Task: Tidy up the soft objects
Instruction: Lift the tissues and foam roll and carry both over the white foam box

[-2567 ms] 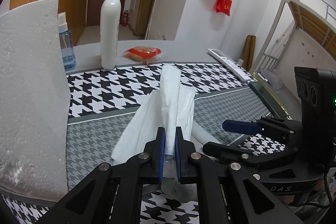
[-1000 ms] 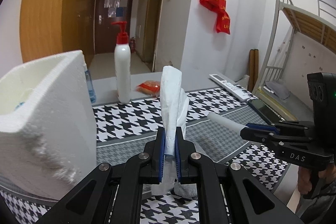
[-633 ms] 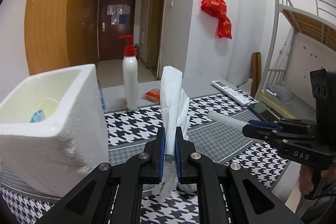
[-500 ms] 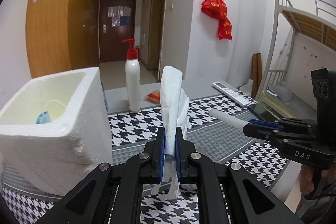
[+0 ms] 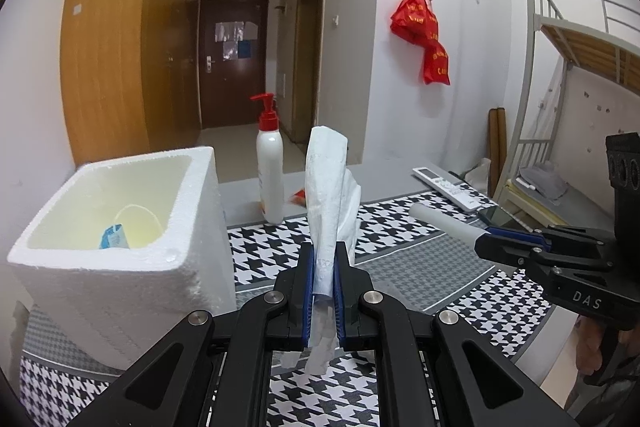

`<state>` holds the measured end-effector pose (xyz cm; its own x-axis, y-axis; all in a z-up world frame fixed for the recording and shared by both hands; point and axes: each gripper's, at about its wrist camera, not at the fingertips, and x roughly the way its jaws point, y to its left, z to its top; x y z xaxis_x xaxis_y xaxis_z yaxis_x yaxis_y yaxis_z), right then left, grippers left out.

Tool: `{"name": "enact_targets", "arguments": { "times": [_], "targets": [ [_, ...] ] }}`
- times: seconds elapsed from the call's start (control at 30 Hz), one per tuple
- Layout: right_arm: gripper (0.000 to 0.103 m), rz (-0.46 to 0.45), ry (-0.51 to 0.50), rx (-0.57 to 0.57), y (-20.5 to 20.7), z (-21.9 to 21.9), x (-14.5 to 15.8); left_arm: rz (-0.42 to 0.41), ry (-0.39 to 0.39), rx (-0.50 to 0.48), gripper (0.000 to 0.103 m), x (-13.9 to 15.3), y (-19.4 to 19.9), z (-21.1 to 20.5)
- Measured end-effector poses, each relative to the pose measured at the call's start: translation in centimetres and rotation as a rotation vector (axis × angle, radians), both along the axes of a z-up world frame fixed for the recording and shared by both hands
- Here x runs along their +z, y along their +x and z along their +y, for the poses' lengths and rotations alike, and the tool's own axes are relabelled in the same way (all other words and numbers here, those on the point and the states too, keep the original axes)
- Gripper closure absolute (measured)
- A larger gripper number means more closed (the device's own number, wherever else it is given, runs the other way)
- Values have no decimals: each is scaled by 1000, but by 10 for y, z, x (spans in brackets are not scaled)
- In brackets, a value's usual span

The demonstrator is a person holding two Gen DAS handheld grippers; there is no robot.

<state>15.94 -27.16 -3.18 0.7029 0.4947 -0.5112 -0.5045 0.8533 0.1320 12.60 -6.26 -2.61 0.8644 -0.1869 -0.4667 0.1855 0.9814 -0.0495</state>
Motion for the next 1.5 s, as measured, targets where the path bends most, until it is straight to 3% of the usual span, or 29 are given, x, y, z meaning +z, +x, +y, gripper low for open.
{"name": "enact_targets", "arguments": {
  "times": [1.07, 1.5],
  "targets": [
    [84, -157, -13, 21, -9, 21, 50, -140, 19, 42, 94, 57, -18, 20],
    [84, -192, -7, 47, -7, 33, 65, -183, 18, 107, 94, 82, -15, 34]
  ]
}}
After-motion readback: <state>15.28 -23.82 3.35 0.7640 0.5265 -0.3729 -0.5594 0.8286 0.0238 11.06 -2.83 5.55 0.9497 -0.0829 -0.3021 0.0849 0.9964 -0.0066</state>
